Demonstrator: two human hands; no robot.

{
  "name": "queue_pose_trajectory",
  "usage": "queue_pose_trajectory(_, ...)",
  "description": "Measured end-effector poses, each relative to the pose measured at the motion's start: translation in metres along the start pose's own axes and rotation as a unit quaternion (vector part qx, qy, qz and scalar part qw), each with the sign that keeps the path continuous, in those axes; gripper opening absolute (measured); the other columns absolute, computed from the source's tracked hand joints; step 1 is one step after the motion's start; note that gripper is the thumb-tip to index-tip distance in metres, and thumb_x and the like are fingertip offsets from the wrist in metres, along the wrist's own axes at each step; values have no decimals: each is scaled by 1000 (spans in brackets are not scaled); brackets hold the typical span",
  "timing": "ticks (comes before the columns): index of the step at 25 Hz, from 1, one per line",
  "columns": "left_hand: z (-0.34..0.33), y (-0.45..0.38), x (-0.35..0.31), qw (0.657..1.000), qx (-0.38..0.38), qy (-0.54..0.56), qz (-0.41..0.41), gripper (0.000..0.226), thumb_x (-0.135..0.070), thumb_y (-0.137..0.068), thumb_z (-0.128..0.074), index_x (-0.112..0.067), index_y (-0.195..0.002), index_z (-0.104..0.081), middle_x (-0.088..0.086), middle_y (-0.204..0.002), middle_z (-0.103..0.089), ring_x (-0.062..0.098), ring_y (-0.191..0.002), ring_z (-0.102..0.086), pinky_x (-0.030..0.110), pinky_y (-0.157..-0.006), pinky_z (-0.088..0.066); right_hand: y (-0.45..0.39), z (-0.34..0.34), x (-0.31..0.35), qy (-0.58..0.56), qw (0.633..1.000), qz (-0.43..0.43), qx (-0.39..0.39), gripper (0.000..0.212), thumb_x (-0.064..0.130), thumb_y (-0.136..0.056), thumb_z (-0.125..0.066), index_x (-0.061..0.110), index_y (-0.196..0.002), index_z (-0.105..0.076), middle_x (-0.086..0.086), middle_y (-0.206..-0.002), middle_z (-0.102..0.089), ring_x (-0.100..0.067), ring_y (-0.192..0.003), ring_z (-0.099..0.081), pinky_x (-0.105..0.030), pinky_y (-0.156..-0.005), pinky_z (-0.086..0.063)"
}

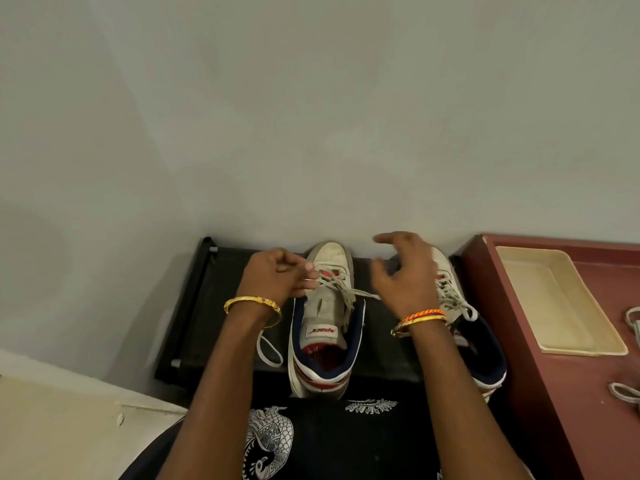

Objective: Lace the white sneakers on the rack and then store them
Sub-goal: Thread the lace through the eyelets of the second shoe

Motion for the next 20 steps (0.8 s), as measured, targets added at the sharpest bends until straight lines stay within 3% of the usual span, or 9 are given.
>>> queue_pose_trajectory(2, -10, 0, 0, 998, -15, -36, -47, 4, -11, -81, -71, -10, -84, -69, 5, -79, -73, 17, -72, -70, 23, -66, -55, 8, -11, 16, -62, 982, 77, 161, 30, 23, -83, -61, 22, -112, -66, 2, -114, -64, -17, -109, -55, -37, -96, -43)
queue_pose_trajectory(3, -13, -1, 1, 996, -29, -47, -64, 5, -13, -78, -74, -16, -79, -71, 3, -78, -73, 17, -75, -69, 25, -70, -54, 11, -15, 21, -85, 973, 79, 202, 25, 19, -87, -62, 20, -111, -68, 2, -110, -67, -13, -105, -58, -30, -94, -45)
queue_pose_trajectory(6, -15, -8, 10, 999, -9, -30, -25, 8, -20, -78, -75, -20, -83, -70, 1, -84, -71, 16, -84, -66, 30, -77, -53, 10, -24, 18, -102, 981, 38, 159, 19, 9, -89, -63, 11, -104, -73, -3, -99, -72, -10, -90, -63, -15, -82, -47)
queue_pose_trajectory(8, -17, -18, 23, 985, 35, -165, 42, 31, -32, -79, -73, -18, -106, -64, 2, -105, -66, 19, -100, -61, 38, -90, -50, 5, -24, 9, -105, 989, -24, 101, 16, 10, -87, -65, 8, -100, -74, -5, -92, -72, -6, -78, -62, -15, -76, -50)
queue_pose_trajectory(9, -19, -21, 31, 959, 57, -270, 65, 41, -34, -80, -71, -17, -117, -61, 3, -115, -63, 22, -107, -58, 42, -96, -47, 3, -24, 4, -111, 989, -60, 83, 14, 11, -87, -65, 8, -98, -74, -5, -88, -72, -4, -73, -60, -16, -72, -52)
queue_pose_trajectory(11, -24, -24, 36, 924, 50, -373, 73, 42, -29, -85, -65, -16, -124, -59, 6, -121, -62, 24, -109, -58, 40, -98, -47, 2, -27, -1, -107, 985, -116, 75, 13, 13, -86, -67, 9, -95, -74, -6, -84, -71, -3, -69, -59, -17, -68, -52)
queue_pose_trajectory(16, -22, -28, 37, 949, -7, -307, 72, 25, -16, -92, -57, -9, -113, -68, 11, -112, -67, 23, -101, -60, 27, -81, -46, 8, -51, 8, -60, 978, -155, 130, 16, 13, -87, -65, 7, -100, -74, -8, -98, -72, -14, -87, -64, -18, -80, -45)
queue_pose_trajectory(20, -13, -36, 42, 970, -26, -177, 167, 22, -9, -89, -59, -6, -108, -69, 12, -113, -66, 25, -103, -58, 34, -91, -47, 7, -70, 11, -11, 970, -161, 182, 18, 16, -88, -63, 11, -101, -74, -9, -103, -71, -23, -98, -63, -32, -91, -50)
Point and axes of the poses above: each hand's wrist, its own y-axis away from the middle knuckle, its own z-axis out of the back of the hand, x = y × z, the point moved 1 cm from there along -y, towards the middle knuckle
